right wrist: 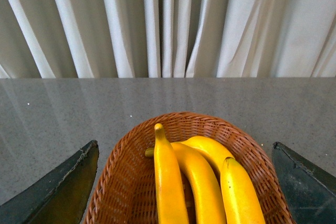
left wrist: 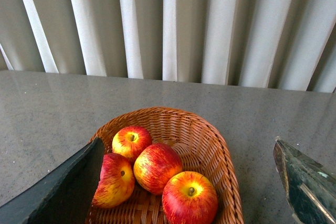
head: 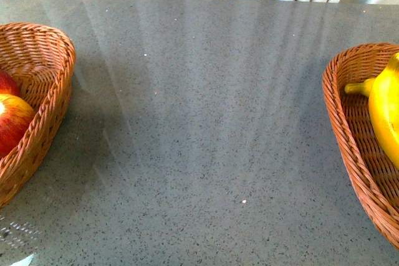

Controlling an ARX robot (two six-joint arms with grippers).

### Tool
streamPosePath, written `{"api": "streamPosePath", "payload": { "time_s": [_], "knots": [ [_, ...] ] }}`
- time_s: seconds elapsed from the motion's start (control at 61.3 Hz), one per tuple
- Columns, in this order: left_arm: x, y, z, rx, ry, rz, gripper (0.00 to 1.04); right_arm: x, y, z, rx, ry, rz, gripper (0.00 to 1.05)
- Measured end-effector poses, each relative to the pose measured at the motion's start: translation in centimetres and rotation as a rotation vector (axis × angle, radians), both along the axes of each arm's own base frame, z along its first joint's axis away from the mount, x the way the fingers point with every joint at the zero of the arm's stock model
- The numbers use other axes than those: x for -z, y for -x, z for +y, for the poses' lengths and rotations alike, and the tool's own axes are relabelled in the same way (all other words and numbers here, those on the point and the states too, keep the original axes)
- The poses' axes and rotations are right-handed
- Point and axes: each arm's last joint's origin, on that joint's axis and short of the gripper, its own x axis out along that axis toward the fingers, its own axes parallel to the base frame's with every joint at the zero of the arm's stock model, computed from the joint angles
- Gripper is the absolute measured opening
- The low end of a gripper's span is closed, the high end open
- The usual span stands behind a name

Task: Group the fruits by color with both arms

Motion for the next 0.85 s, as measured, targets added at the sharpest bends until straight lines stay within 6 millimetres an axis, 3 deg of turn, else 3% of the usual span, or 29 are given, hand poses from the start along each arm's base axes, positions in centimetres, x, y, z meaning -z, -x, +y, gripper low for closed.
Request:
{"api": "streamPosePath", "payload": {
  "time_s": [0.848],
  "knots": [
    [0.00, 0.00, 0.00, 0.000, 0.000, 0.000, 0.96, 0.00, 0.00, 0.00, 0.000, 0.000, 0.000, 0.96]
  ]
}}
